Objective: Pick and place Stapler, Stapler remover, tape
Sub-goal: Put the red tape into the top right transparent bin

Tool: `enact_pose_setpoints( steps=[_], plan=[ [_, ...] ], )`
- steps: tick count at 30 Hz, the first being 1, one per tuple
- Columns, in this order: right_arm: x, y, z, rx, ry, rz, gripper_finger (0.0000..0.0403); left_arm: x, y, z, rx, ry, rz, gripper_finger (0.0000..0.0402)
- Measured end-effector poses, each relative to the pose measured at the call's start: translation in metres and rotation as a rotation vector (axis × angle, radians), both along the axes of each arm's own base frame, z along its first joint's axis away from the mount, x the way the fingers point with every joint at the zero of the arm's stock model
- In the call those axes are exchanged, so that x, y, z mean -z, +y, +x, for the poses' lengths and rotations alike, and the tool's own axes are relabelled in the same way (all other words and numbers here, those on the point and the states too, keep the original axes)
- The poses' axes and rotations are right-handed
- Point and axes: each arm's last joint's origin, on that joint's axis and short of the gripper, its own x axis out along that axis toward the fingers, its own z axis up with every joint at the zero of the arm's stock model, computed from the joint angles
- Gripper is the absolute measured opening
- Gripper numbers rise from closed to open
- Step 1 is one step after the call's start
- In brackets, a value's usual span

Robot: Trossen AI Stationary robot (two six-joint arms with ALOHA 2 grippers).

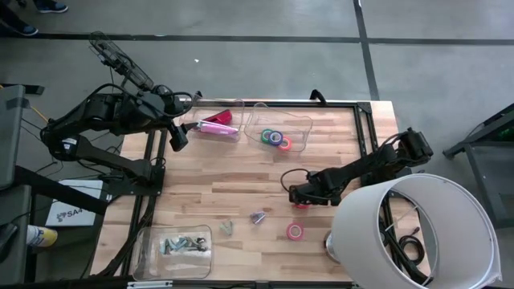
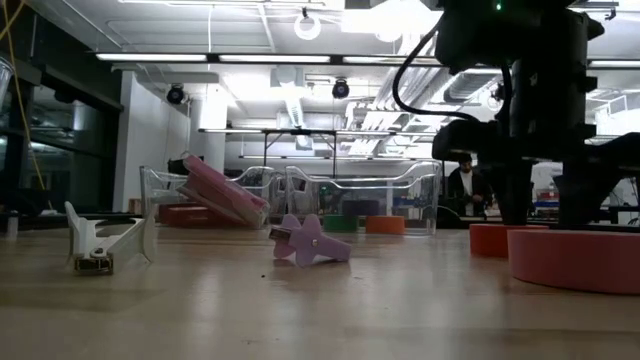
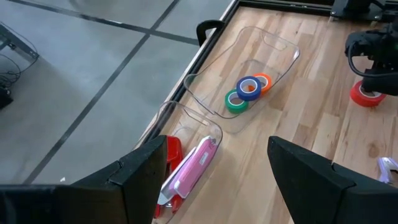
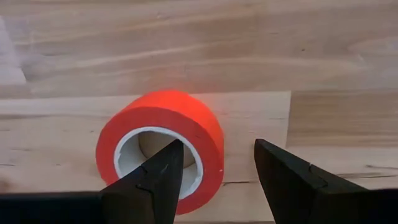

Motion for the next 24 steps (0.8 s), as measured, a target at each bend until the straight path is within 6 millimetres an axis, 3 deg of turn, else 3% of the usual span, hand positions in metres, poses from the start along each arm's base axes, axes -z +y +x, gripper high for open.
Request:
enact_pose_setpoints(
  steps=[6,19,24],
  plan=[
    [0.0008,-0.0004,-0.0010,-0.004,0.006,-0.005,0.0176,0.0000,0.0000,0.0000,-0.001,-0.001,-0.002,0.0273],
    [0.0006,-0.0008,-0.0008,-0.065,0.002,-0.019,0.0050,0.0000,0.0000,0.0000,-0.003,-0.001,-0.001,0.0273],
    [0.0003,-0.0009,-0.0004,-0.070,-0.005,-0.030,0.0034,0.0000,0.0001,0.0000,-0.004,-0.001,0.000,0.0273]
  ],
)
